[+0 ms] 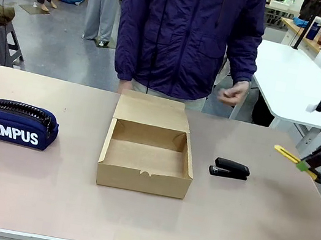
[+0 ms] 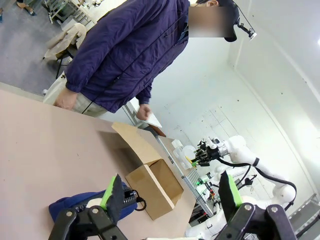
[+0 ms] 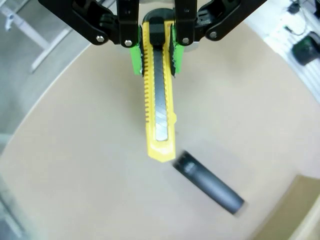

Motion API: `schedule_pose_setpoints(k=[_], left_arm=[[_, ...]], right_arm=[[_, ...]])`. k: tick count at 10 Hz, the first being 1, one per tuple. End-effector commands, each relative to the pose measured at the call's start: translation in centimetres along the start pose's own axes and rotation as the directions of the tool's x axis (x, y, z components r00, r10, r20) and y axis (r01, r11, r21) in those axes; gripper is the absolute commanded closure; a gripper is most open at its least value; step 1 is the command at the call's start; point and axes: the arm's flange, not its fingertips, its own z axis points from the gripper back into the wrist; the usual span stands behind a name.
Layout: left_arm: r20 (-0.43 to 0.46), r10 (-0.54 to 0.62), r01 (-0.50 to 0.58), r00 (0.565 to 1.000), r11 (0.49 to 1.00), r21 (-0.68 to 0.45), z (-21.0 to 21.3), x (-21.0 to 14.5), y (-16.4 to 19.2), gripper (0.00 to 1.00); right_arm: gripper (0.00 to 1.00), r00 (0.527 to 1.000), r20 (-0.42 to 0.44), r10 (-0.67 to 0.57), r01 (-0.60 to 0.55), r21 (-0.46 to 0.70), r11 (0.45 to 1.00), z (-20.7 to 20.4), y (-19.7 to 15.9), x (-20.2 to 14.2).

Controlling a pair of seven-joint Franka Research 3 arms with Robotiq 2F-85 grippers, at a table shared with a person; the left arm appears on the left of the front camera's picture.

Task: Pack the item into the box.
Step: Pick up the item indicated by the person and place it inside the Mailer Box.

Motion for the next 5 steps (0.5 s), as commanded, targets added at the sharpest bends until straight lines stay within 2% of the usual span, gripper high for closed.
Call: schedule_pose_setpoints(k=[1, 3, 5], left_arm=[[-0.010, -0.014, 0.014, 1.000, 1.000, 0.002, 0.1, 0.0, 0.1, 0.00], [-0.010, -0.014, 0.014, 1.000, 1.000, 0.002, 0.1, 0.0, 0.1, 0.00], [-0.010, -0.014, 0.014, 1.000, 1.000, 0.002, 0.1, 0.0, 0.1, 0.00]], right_arm=[[0.85, 0.992, 0.090, 0.092, -0.095, 0.027, 0.995, 1.5, 3.9, 3.8], [0.85, 0.957, 0.148, 0.250, -0.259, 0.039, 0.965, 2.6, 8.9, 10.0], [0.85, 0.932, 0.142, 0.334, -0.342, 0.035, 0.939, 1.0, 13.5, 15.4]])
